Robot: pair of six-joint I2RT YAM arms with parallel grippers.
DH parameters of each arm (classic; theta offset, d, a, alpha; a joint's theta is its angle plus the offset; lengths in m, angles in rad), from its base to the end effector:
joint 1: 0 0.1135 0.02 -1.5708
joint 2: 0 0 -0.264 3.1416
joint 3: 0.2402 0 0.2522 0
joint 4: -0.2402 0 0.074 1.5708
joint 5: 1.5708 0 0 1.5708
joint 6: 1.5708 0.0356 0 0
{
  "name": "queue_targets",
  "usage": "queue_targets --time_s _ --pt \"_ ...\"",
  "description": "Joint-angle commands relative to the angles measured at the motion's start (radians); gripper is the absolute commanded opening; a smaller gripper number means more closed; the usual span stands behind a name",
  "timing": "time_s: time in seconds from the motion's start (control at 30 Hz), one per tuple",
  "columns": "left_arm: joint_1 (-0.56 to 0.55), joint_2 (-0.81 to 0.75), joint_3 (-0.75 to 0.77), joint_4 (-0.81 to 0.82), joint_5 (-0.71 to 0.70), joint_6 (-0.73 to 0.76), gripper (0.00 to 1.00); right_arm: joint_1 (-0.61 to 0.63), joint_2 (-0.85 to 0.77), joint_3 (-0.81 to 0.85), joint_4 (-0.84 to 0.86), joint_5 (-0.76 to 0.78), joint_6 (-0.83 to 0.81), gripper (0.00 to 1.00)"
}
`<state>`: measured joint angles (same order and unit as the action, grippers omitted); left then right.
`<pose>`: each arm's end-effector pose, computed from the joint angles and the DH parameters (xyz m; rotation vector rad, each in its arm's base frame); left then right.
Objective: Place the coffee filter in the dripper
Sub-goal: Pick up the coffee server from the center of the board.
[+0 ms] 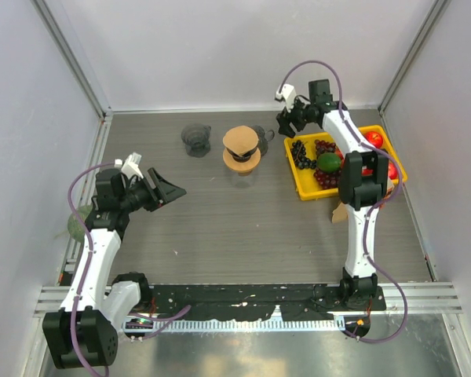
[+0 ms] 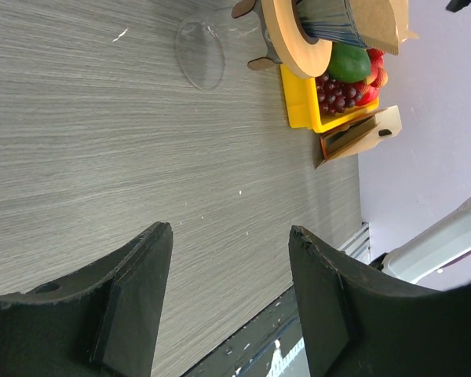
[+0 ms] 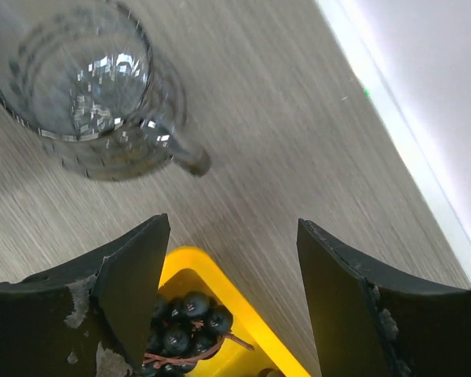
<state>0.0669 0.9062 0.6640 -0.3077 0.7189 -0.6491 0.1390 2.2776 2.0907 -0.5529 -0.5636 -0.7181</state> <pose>0.1964 -0.0103 0.2681 -0.3244 2.1375 -1.1016 0.5125 0.0909 0.2575 -1.1584 1.8660 0.3300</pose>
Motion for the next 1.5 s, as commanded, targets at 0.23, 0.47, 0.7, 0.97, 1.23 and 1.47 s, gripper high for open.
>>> queue_targets --time_s 0.23,0.47,0.7,0.97,1.23,1.47 --pt "0.011 -0.030 0.006 -0.002 0.013 0.016 0.64 0.039 -0.001 -0.029 0.051 -0.001 -0.378 0.73" --pt "0.019 -0.046 -0.006 -0.022 0.002 0.028 0.64 0.063 0.023 -0.027 0.068 -0.001 -0.431 0.68" --pt "0.028 -0.053 -0.001 -0.045 -0.003 0.040 0.63 0.093 0.039 -0.023 0.080 -0.025 -0.438 0.63" --pt "0.031 -0.058 -0.001 -0.059 -0.001 0.048 0.64 0.109 0.083 0.015 0.070 -0.024 -0.449 0.59" --pt "0.036 -0.064 -0.007 -0.070 0.002 0.058 0.64 0.116 0.091 0.032 0.008 -0.039 -0.481 0.52" --pt "0.037 -0.050 -0.007 -0.053 0.002 0.051 0.64 0.113 0.037 -0.024 -0.031 -0.104 -0.489 0.42"
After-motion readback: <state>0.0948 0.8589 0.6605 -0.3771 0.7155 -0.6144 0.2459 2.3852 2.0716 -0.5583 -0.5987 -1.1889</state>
